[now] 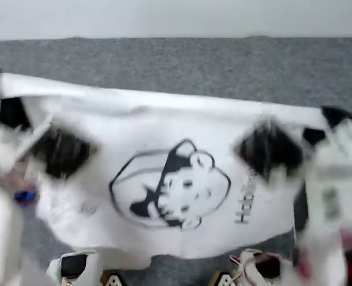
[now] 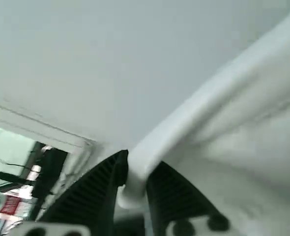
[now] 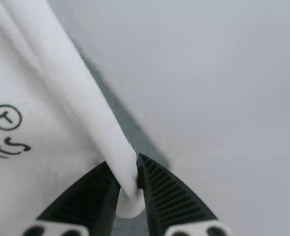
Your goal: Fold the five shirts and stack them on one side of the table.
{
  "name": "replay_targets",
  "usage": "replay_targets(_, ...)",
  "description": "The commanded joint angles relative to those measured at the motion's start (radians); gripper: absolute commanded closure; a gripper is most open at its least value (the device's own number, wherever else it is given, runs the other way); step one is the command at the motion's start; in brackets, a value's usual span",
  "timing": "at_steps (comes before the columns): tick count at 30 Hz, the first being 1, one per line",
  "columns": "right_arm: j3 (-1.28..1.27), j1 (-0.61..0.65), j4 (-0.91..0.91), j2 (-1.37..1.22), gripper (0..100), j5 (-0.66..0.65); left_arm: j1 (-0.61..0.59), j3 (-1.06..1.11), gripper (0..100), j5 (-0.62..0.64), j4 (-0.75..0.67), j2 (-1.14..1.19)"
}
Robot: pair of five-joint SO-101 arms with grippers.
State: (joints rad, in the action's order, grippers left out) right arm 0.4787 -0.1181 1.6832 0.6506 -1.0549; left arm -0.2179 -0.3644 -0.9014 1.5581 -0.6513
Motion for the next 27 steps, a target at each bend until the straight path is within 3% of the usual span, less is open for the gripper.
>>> replay_targets(1,-0.141,0.033,-0.087,-0.104,98.8,-0.011,-0.005,0.148,99,-0.025,-0.132,0.094)
replay_targets(9,-0.430,0.061,-0.561,-0.337,98.8,-0.009,0.006,0.375,99,-0.025,-0.557,0.384)
replay_targets(20,-0.479,0.061,-1.185,-0.728,98.8,-0.078,0.060,0.369,99,-0.031,-0.922,0.772)
replay_targets(24,-0.479,0.067,-1.334,-0.820,98.8,-0.087,0.078,0.318,99,-0.077,-0.919,0.841)
replay_targets(27,-0.482,0.073,-1.305,-0.831,98.8,-0.086,0.086,0.282,99,-0.110,-0.812,0.853)
